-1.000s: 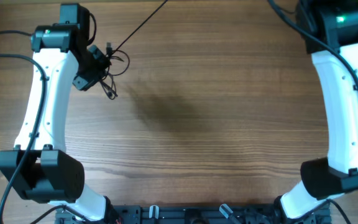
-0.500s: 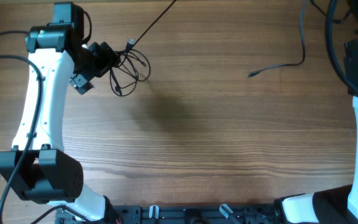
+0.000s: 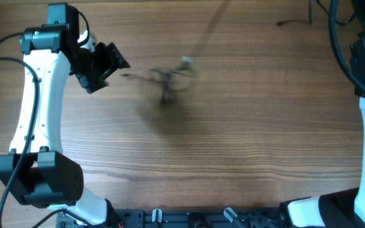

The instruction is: Untangle cables

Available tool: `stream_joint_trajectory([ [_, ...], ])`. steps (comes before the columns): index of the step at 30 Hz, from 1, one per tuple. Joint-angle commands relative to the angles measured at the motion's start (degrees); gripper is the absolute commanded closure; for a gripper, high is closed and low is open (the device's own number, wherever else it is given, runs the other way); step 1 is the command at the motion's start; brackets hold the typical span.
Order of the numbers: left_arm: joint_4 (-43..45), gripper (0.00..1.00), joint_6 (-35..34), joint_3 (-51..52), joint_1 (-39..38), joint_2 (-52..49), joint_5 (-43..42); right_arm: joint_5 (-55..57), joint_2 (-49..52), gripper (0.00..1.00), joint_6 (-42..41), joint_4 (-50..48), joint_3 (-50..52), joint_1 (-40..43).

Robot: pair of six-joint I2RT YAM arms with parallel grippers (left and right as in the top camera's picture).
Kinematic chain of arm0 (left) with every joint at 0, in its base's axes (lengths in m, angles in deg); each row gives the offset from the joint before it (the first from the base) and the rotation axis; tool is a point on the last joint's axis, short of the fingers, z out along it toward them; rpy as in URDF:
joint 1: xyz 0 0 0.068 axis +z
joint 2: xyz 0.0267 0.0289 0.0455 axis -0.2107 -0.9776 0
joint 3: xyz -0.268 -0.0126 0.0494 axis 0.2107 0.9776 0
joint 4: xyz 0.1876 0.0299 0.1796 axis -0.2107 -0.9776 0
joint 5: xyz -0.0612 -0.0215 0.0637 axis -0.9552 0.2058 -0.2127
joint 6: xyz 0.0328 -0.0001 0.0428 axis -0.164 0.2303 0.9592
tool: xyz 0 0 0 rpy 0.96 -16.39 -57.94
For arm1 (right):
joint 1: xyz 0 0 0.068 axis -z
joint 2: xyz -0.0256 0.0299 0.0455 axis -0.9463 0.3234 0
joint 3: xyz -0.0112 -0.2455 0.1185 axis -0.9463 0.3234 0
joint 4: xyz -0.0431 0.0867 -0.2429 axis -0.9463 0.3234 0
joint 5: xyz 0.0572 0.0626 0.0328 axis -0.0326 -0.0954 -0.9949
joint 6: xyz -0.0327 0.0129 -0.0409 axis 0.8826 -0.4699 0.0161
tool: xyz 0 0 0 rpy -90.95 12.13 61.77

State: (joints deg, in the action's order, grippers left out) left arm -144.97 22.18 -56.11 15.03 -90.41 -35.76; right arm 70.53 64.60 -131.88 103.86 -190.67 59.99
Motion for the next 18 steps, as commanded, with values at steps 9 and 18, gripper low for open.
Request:
stream_joint_trajectory([
  [9, 1.4, 0.24, 5.9, 0.0, 0.7, 11.6, 0.2, -1.0, 1.6, 0.96, 4.6, 10.4, -1.2, 0.1],
  [18, 1.3, 0.15, -7.8, 0.0, 0.8, 17.6, 23.9, -2.4, 2.0, 0.95, 13.7, 21.8, -1.2, 0.1],
])
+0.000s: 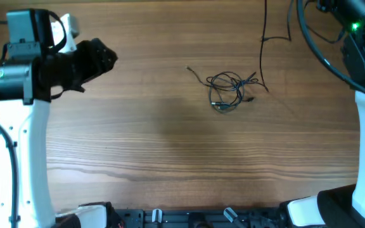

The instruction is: Untangle cables

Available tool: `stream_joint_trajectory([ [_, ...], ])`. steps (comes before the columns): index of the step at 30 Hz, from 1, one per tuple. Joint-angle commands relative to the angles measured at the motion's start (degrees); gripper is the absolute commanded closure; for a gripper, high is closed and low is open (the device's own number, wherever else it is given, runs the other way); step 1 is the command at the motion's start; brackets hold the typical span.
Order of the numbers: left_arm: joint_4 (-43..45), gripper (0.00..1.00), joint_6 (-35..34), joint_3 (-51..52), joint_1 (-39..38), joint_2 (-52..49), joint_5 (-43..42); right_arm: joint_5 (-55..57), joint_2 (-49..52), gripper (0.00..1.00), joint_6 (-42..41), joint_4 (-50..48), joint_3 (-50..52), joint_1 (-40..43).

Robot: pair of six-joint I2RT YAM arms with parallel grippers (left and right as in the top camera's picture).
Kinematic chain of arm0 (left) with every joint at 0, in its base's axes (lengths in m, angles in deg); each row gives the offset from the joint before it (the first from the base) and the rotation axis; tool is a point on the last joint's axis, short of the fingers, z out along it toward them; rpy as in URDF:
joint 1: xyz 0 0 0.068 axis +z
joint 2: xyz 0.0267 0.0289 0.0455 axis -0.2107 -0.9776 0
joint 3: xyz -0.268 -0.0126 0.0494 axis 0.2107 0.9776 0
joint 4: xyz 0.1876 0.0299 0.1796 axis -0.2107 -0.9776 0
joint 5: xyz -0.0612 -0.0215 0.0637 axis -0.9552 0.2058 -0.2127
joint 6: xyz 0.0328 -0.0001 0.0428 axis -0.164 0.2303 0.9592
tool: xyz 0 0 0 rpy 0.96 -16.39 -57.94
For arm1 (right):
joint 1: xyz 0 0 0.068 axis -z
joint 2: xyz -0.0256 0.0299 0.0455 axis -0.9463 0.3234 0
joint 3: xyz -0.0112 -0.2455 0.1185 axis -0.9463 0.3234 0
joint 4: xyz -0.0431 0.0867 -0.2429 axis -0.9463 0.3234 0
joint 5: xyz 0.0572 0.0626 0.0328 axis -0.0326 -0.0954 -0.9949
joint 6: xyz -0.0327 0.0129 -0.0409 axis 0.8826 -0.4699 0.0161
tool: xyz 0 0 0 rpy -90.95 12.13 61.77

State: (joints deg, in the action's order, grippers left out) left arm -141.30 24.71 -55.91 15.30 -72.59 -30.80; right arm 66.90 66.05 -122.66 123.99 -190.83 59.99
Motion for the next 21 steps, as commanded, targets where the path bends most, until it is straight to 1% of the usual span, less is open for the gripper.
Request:
stream_joint_trajectory([
  [1, -3.1, 0.08, -10.8, -0.2, 0.5, -0.5, 20.6, 4.6, 0.6, 0.96, 4.6, 3.5, -1.0, 0.1],
  [2, -3.2, 0.03, -10.7, -0.2, 0.5, -0.7, 19.9, 6.5, 0.6, 0.96, 4.6, 4.7, -1.0, 0.1],
  [3, -2.9, 0.07, -10.5, -0.2, 0.5, -0.8, 17.2, 6.8, 0.6, 0.96, 4.6, 5.7, -1.0, 0.1],
  [4, -2.3, 0.11, -8.7, -0.2, 0.5, -0.7, 13.2, 5.4, 0.6, 0.96, 4.6, 5.9, -1.0, 0.1],
  [6, -0.5, 0.13, -3.6, -0.2, 0.5, -0.7, 5.1, 0.2, 0.6, 0.96, 4.6, 5.6, -1.0, 0.1],
  [7, 0.0, 0.13, -3.1, -0.2, 0.5, -0.7, 3.3, -3.9, 0.6, 0.96, 4.6, 5.1, -1.0, 0.1],
  [9, 0.5, 0.12, -3.2, -0.2, 0.5, -0.7, 3.3, -17.7, 0.7, 0.96, 4.6, 0.5, -1.0, 0.1],
  [10, 0.9, 0.12, -3.2, -0.2, 0.5, -0.7, 2.6, -26.8, 1.0, 0.96, 3.9, -5.9, -1.0, 0.1],
  [11, 0.9, 0.10, -3.2, -0.2, 0.5, -0.8, 1.8, -35.6, 1.3, 0.96, -4.0, -19.8, -1.0, 0.1],
  [12, 0.8, 0.07, -3.2, -0.2, 0.5, -0.8, 1.8, -37.6, 1.4, 0.96, -13.3, -31.7, -1.0, 0.1],
  [13, 0.8, 0.05, -3.2, -0.2, 0.5, -0.8, 1.8, -37.7, 1.4, 0.96, -18.9, -39.1, -1.0, 0.1],
  [15, 0.6, 0.02, -3.2, -0.2, 0.5, -0.8, 1.8, -36.0, 1.4, 0.95, -28.5, -53.3, -1.0, 0.1],
  [16, 0.6, 0.02, -3.2, -0.2, 0.5, -0.8, 1.8, -34.6, 1.4, 0.96, -30.0, -56.3, -1.0, 0.1],
  [17, 0.6, 0.02, -3.2, -0.2, 0.5, -0.8, 1.8, -34.2, 1.4, 0.96, -29.5, -56.8, -1.0, -0.1],
  [18, 0.6, 0.02, -3.2, -0.2, 0.5, -0.8, 1.8, -34.8, 1.4, 0.96, -26.7, -54.5, -1.0, -0.6],
  [19, 0.6, 0.02, -3.2, -0.2, 0.5, -0.8, 1.8, -34.5, 1.5, 0.96, -18.3, -44.0, -1.0, -2.1],
  [20, 0.6, 0.02, -3.2, -0.2, 0.5, -0.9, 1.8, -30.4, 1.7, 0.95, -8.1, -30.2, -1.0, -3.7],
  [21, 0.6, 0.02, -3.2, -0.2, 0.5, -1.0, 1.8, -19.6, 2.5, 0.96, 0.2, -15.3, -1.0, -5.9],
])
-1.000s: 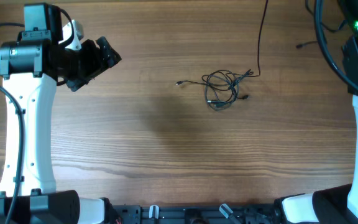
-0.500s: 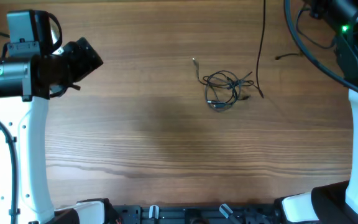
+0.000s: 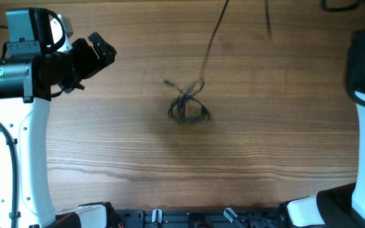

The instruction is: Untangle cables

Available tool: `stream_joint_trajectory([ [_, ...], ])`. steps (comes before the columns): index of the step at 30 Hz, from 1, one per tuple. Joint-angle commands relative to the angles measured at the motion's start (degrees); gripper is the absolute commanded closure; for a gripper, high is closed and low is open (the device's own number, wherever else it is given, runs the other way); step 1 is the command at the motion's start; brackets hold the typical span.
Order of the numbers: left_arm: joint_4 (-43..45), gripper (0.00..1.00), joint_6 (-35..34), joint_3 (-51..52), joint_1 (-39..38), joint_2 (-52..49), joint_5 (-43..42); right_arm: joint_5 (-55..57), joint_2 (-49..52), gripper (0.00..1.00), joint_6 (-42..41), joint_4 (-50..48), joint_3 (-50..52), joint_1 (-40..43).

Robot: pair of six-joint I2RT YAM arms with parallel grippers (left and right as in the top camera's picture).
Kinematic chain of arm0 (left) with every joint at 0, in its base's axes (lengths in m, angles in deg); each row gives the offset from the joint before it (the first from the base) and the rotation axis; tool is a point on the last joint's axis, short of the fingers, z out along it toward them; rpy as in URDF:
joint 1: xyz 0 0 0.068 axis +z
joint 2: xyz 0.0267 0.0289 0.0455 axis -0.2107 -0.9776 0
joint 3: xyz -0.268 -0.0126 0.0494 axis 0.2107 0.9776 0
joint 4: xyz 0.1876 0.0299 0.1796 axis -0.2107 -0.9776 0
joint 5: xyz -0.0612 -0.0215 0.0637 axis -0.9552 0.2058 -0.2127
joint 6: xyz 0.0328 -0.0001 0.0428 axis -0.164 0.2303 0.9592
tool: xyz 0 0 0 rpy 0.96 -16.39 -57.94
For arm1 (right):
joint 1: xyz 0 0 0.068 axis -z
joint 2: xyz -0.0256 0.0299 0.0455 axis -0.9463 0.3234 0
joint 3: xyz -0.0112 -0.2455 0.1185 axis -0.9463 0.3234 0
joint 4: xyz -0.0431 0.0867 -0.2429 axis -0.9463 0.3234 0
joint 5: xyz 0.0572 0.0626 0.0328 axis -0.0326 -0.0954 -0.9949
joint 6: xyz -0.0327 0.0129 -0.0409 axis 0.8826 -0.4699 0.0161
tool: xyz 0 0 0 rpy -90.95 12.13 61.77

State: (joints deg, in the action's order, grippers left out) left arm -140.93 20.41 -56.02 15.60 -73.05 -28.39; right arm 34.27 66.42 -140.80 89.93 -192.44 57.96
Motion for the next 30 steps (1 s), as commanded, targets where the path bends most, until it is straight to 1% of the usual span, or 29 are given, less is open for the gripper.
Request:
stream_joint_trajectory([
  [1, 0.3, 0.02, 1.1, 0.0, 0.2, -0.6, -0.6, 25.2, 3.4, 0.96, 20.5, 28.7, 0.6, -6.0],
  [2, 0.3, 0.02, 1.1, 0.0, 0.2, -0.7, -0.6, 34.7, 5.9, 0.96, 20.5, 35.3, 0.6, -8.7],
  [3, 0.3, 0.01, 1.1, 0.0, 0.2, -0.9, -0.6, 29.4, 8.2, 0.96, 21.2, 33.9, 0.6, -10.4],
  [4, 0.2, 0.01, 1.1, 0.0, 0.2, -1.0, -0.6, 20.6, 9.0, 0.95, 20.7, 28.2, 0.6, -11.3],
  [5, 0.2, 0.01, 1.1, 0.0, 0.2, -1.3, -0.6, 14.7, 9.3, 0.95, 16.5, 20.5, 0.6, -11.6],
  [6, 0.0, 0.01, 1.2, 0.0, 0.2, -1.6, -0.6, 11.1, 8.9, 0.96, 11.4, 12.5, 0.1, -11.6],
  [8, 0.0, 0.01, 1.2, 0.0, 0.2, -2.1, -0.6, 9.2, 8.2, 0.95, 4.0, -1.7, -3.2, -10.3],
  [9, 0.0, 0.01, 1.2, 0.0, 0.2, -2.4, -0.6, 10.7, 7.7, 0.95, 3.5, -4.5, -4.9, -9.4],
  [10, -0.1, 0.01, 1.2, 0.0, 0.2, -2.9, -0.6, 14.7, 7.0, 0.95, 5.2, -3.7, -7.8, -8.3],
  [11, -0.4, 0.01, 2.3, 0.0, 0.1, -3.3, -0.9, 18.7, 6.1, 0.95, 9.6, -0.2, -9.6, -7.6],
  [12, -0.5, 0.01, 4.4, 0.0, -0.2, -3.7, -1.7, 22.9, 5.3, 0.95, 13.4, 4.4, -10.0, -7.5],
  [13, -0.3, 0.01, 7.3, 0.0, -0.8, -3.9, -3.0, 29.1, 4.8, 0.95, 17.3, 11.1, -10.0, -7.5],
  [14, 0.2, 0.01, 7.5, 0.0, -1.1, -3.9, -3.2, 32.5, 4.8, 0.95, 19.1, 15.3, -9.9, -7.6],
  [15, 0.9, 0.00, 7.4, 0.0, -1.6, -4.1, -3.2, 36.7, 5.4, 0.95, 20.4, 21.8, -9.8, -7.6],
  [16, 1.4, 0.00, 7.4, 0.0, -2.1, -4.1, -3.5, 38.4, 6.0, 0.95, 20.3, 25.9, -9.6, -7.6],
  [17, 2.4, 0.00, 7.4, 0.0, -3.5, -4.1, -4.2, 37.7, 7.5, 0.96, 20.1, 31.2, -9.2, -7.6],
  [19, 4.4, 0.00, 7.4, 0.0, -6.7, -4.1, -5.7, 31.0, 10.6, 0.96, 19.5, 35.1, -9.2, -7.6],
  [20, 5.6, 0.00, 8.7, 0.0, -8.8, -4.1, -7.1, 25.5, 12.5, 0.96, 19.5, 35.1, -9.2, -7.6],
  [21, 6.0, 0.00, 10.3, 0.0, -10.1, -4.1, -8.3, 22.8, 13.7, 0.96, 18.1, 35.1, -9.2, -7.6],
  [23, 6.5, 0.00, 15.6, 0.0, -14.8, -4.1, -10.0, 21.8, 16.2, 0.96, 13.9, 34.5, -9.2, -7.6],
  [24, 6.4, 0.00, 17.8, 0.0, -16.2, -4.1, -10.1, 21.8, 16.8, 0.96, 13.4, 33.6, -9.2, -7.6],
  [26, 6.4, 0.00, 22.0, 0.0, -18.4, -4.1, -10.2, 22.4, 17.7, 0.96, 10.1, 30.6, -9.2, -7.4],
  [28, 6.6, 0.00, 28.5, 0.0, -21.2, -4.3, -10.2, 21.3, 17.7, 0.96, 5.6, 26.4, -9.2, -7.4],
  [29, 7.1, 0.00, 30.3, 0.0, -22.6, -4.5, -10.2, 19.9, 17.7, 0.96, 4.7, 24.1, -9.2, -7.4],
  [30, 8.0, 0.00, 30.3, 0.0, -23.6, -4.8, -10.0, 18.1, 17.7, 0.96, 3.7, 21.6, -9.2, -7.4],
])
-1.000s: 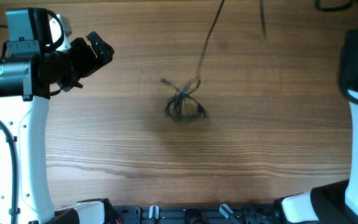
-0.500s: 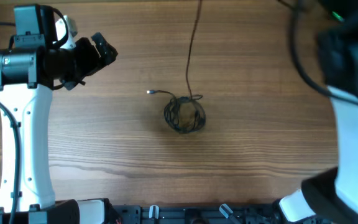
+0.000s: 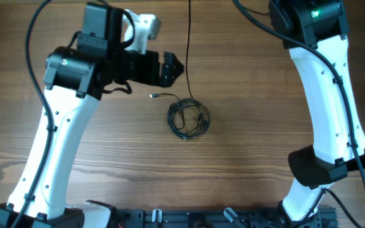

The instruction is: Untangle cables

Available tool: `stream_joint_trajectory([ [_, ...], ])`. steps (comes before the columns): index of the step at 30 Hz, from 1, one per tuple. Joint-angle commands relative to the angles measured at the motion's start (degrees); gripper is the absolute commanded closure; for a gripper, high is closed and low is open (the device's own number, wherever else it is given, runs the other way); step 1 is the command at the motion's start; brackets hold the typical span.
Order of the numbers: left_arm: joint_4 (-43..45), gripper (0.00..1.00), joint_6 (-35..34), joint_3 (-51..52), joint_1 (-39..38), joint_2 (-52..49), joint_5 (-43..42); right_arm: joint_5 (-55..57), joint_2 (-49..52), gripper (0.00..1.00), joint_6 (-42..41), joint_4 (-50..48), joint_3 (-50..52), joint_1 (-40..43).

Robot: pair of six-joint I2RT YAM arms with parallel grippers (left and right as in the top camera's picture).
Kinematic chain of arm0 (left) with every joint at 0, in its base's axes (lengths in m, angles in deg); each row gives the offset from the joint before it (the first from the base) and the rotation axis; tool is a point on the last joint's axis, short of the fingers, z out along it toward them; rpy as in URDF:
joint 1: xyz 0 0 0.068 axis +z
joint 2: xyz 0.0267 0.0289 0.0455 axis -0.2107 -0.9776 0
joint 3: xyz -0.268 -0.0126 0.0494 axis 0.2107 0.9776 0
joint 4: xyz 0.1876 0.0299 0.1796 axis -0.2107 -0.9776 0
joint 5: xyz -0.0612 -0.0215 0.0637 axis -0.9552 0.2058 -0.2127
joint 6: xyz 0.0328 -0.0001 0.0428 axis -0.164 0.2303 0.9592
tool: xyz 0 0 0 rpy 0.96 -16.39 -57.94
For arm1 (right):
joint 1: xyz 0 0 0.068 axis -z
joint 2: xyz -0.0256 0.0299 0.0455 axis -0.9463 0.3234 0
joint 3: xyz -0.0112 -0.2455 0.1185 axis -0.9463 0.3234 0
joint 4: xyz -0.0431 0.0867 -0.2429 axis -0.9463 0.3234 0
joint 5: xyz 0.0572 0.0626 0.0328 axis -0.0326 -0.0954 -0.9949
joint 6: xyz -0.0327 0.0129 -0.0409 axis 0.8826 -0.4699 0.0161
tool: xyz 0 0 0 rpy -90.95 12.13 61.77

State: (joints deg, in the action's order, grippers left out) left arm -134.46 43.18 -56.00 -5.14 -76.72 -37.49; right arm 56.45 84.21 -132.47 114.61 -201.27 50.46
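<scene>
A thin black cable lies coiled in a loose bundle (image 3: 188, 119) at the middle of the wooden table (image 3: 265, 158). One small plug end (image 3: 153, 96) sticks out to the bundle's upper left. A straight strand (image 3: 189, 44) runs from the bundle up past the top edge of the overhead view. My left gripper (image 3: 173, 67) hovers just above and to the left of the bundle, black fingers apart and empty. The right arm (image 3: 325, 76) reaches to the top edge; its gripper is out of frame.
The left arm (image 3: 62, 139) slants across the left half of the table. Loose black supply cables (image 3: 258, 12) hang near the right arm's wrist at the top. A black rail (image 3: 189, 218) runs along the front edge.
My left gripper has moved right, from the far left to beside the bundle. The right arm now leans into view at the upper right. The bundle sits in about the same place, coiled rounder.
First the bundle was a blur left of centre, with my left gripper just to its left. Then it lay further right, the left gripper far left. Then it was back at centre with a strand leading up. Now the left gripper is next to it.
</scene>
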Motion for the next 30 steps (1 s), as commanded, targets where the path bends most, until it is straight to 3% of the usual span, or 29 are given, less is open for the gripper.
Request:
stream_joint_trajectory([
  [1, 2.9, 0.00, 7.4, -0.1, -3.5, -1.7, -0.9, -5.9, -0.1, 0.96, -7.0, -5.8, -0.4, 0.1],
  [5, 5.8, 0.00, 6.8, -0.1, -3.6, -6.1, -3.0, -8.0, -0.1, 0.96, -11.7, -9.6, -0.4, 0.2],
  [7, 6.6, 0.06, 6.8, -0.1, -3.6, -8.2, -4.6, -8.0, -0.1, 0.96, -12.0, -9.6, -0.4, 0.2],
  [9, 6.6, 0.30, 6.8, -0.1, -3.6, -9.4, -4.7, -8.0, -0.1, 0.96, -11.9, -9.6, -0.4, 0.2],
  [14, 6.7, 0.67, 6.8, -0.1, -3.6, -9.4, -5.0, -8.4, -0.1, 0.96, -12.0, -8.7, -0.4, 1.4],
  [15, 6.9, 0.85, 6.8, -0.1, -3.6, -9.4, -5.0, -8.8, -0.1, 0.96, -12.0, -8.7, -0.4, 1.4],
  [16, 7.1, 0.96, 6.8, -0.1, -3.6, -9.4, -5.0, -8.9, -0.1, 0.96, -12.0, -8.4, -0.4, 1.4],
  [23, 8.5, 0.96, 6.1, -0.1, -3.4, -9.1, -5.2, -8.8, -0.1, 0.96, -11.1, -4.4, -0.4, 2.4],
  [29, 14.1, 0.96, 1.0, -0.2, -1.6, -1.3, -7.6, 1.4, -0.1, 0.96, -1.7, 16.1, -0.3, 9.2],
  [30, 16.4, 0.96, -0.2, -0.2, -1.6, 0.4, -7.6, 3.8, -0.1, 0.89, -0.6, 19.6, -0.3, 10.0],
])
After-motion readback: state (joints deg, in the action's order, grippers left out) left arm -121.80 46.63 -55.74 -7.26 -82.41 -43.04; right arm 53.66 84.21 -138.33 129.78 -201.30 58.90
